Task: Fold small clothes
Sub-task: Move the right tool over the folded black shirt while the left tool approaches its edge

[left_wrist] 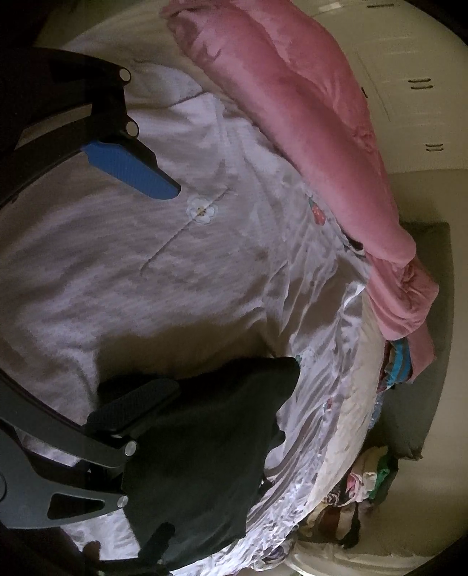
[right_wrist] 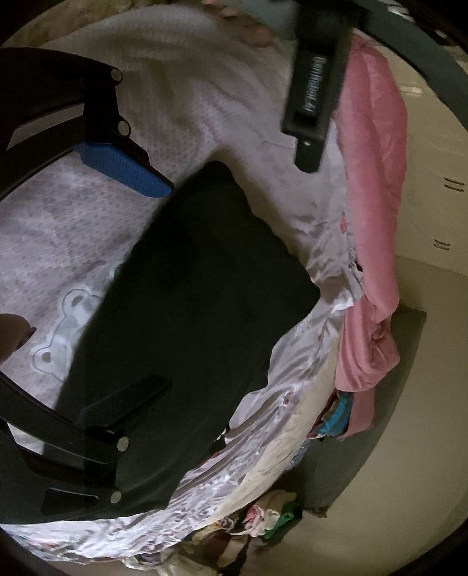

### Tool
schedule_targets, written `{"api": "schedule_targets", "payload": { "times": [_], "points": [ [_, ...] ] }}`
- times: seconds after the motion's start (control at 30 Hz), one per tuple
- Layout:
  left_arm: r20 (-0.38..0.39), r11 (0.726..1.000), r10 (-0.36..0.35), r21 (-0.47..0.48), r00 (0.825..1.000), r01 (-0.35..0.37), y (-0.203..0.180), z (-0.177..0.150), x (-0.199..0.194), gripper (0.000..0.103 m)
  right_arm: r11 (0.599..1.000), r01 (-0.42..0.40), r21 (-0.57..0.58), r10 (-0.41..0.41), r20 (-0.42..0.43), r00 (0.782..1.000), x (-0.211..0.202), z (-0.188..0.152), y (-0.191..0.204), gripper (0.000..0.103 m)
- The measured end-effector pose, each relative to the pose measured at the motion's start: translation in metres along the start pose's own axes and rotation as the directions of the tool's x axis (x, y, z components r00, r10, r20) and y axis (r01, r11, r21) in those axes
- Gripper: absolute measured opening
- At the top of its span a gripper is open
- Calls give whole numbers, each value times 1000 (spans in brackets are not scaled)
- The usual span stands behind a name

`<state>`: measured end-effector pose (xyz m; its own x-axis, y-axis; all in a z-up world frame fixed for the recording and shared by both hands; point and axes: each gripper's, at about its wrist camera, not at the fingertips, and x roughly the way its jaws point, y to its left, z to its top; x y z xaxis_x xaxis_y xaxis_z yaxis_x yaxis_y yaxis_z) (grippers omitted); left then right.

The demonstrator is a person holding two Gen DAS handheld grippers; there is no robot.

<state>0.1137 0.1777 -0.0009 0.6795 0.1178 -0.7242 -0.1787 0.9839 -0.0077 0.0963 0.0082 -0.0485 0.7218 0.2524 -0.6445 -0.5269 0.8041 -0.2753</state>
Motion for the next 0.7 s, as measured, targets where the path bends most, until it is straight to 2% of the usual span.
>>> {"api": "schedule_targets", "payload": {
  "times": [0.2,0.7],
  "points": [
    [-10,1000,19,22,1000,-19,-4,8,11,94,997,60,-52,-62,-29,998,21,-1,8,99],
    [-41,997,39,62,998,-36,-15,31,38,94,992,92,-85,-99,-71,993,63,9,12,99]
  ]
}}
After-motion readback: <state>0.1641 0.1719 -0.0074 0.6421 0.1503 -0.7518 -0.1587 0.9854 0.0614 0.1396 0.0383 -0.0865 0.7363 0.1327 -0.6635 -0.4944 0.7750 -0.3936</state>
